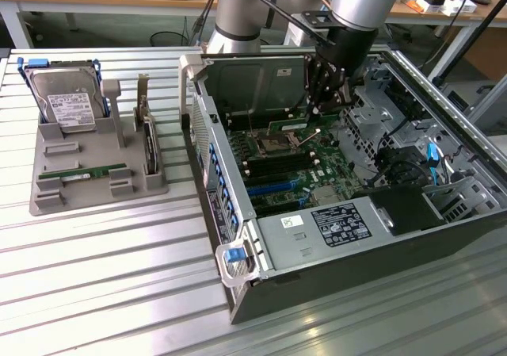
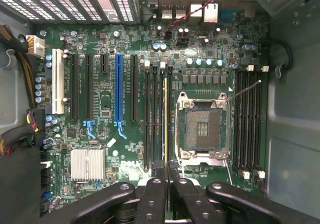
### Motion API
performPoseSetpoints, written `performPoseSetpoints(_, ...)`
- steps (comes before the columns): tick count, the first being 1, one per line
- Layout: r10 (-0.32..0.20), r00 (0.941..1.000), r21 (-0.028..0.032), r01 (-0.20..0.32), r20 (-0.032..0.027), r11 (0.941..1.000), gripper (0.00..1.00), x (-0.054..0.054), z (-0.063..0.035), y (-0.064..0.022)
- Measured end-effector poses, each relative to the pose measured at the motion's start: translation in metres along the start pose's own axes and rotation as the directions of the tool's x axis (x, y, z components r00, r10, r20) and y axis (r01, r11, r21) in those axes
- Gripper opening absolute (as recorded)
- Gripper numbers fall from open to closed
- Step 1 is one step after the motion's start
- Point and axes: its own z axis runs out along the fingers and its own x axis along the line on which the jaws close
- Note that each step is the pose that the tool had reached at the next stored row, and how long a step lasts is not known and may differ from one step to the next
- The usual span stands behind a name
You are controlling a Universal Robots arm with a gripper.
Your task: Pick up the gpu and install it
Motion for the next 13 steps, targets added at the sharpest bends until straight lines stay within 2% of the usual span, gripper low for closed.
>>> performPoseSetpoints(13,0.000,1.0000,0.0000,0.000,-0.0001,1.0000,0.12,0.0000,0.0039,-0.0002)
